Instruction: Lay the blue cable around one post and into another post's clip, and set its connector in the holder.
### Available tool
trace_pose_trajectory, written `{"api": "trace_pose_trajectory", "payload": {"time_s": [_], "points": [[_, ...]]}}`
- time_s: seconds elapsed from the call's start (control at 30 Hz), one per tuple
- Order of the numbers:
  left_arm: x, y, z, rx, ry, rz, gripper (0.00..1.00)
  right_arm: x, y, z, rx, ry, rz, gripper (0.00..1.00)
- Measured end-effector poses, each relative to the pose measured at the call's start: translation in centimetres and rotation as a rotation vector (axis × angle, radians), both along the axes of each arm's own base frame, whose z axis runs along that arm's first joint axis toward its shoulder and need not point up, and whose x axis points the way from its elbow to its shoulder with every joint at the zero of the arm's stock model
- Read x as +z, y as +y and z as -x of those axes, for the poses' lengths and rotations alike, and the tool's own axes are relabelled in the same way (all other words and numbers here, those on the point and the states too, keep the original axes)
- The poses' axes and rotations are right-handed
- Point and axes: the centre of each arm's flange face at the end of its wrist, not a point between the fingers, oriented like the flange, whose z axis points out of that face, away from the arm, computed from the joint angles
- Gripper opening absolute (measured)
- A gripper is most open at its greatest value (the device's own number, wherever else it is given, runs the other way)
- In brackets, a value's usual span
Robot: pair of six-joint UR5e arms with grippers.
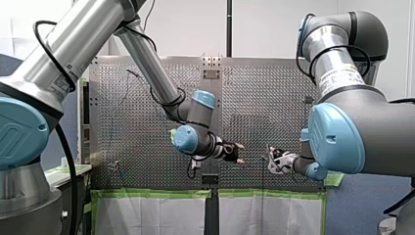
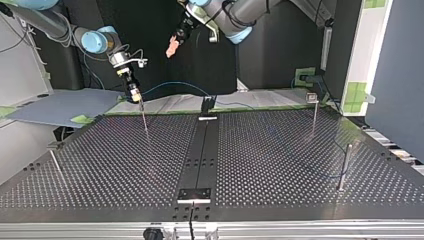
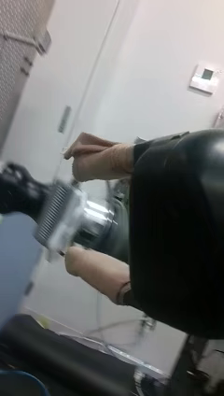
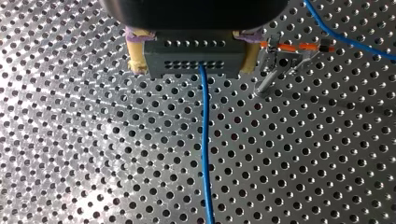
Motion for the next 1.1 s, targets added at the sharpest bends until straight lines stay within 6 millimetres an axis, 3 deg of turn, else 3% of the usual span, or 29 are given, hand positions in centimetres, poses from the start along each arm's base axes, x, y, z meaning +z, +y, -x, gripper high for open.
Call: {"api": "trace_pose_trajectory", "payload": {"time_s": [0.23,0.53,0.8,1.1], "points": [[0.5,1.1,-3.3,0.093,-0.089,-0.008,1.0,0.0,0.0,0.0,-0.001,-0.004,-0.001,0.0],[0.4,1.7,-5.1,0.177,-0.148,0.009,1.0,0.0,0.0,0.0,-0.001,-0.002,-0.002,0.0],[1.5,0.8,-7.2,0.216,-0.171,0.116,1.0,-0.1,-0.1,0.2,-0.031,0.011,-0.005,0.0],[0.1,-0.7,-9.2,0.225,-0.178,0.122,1.0,-0.1,-0.4,1.0,-0.073,0.013,-0.013,0.0]]}}
